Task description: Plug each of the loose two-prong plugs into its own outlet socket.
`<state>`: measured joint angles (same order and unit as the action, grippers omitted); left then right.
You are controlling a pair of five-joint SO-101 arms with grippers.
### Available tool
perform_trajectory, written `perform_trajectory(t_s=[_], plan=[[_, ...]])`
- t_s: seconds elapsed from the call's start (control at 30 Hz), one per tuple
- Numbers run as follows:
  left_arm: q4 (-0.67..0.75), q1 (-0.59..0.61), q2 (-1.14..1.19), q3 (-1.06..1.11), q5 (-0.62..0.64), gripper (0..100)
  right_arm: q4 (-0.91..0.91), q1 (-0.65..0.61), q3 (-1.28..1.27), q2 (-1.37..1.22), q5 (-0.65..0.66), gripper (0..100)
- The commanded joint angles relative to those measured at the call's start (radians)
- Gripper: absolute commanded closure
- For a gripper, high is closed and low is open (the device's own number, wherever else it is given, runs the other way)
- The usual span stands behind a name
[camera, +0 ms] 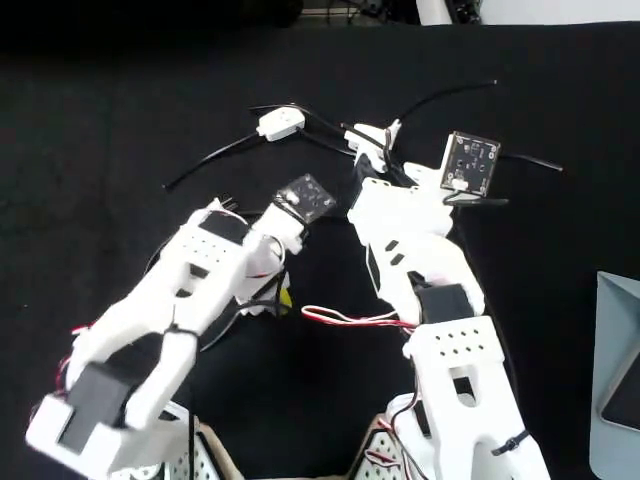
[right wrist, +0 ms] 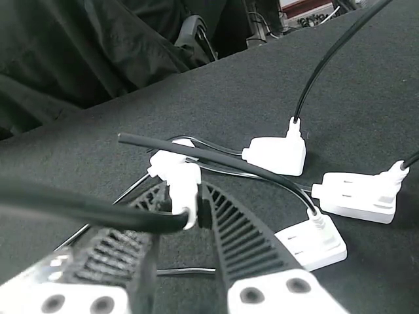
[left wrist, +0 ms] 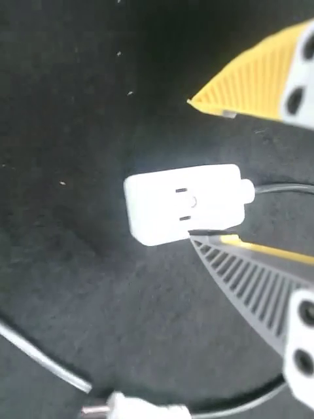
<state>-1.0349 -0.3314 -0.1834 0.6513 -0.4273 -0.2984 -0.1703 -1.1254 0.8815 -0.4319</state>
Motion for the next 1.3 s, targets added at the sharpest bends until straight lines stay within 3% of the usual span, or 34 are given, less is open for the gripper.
perform_trajectory(t_s=[0.0,0.23,0.37,0.57,1.03,1.27], plan=[[0.018,0.012,0.183,-0.105,0.005,71,0.020,0.008,0.004,0.021,-0.006,98.6],[-0.184,0.211,0.486,-0.489,-0.044,71,0.020,0.008,0.004,0.021,-0.006,98.6],[-0.252,0.334,0.549,-0.650,-0.089,71,0.020,0.008,0.004,0.021,-0.006,98.6],[-0.321,0.427,0.552,-0.774,-0.121,71,0.020,0.008,0.004,0.021,-0.006,98.6],[-0.356,0.430,0.551,-0.865,-0.127,71,0.020,0.008,0.004,0.021,-0.006,98.6],[-0.333,0.409,0.609,-0.835,-0.230,71,0.020,0.008,0.004,0.021,-0.006,98.6]])
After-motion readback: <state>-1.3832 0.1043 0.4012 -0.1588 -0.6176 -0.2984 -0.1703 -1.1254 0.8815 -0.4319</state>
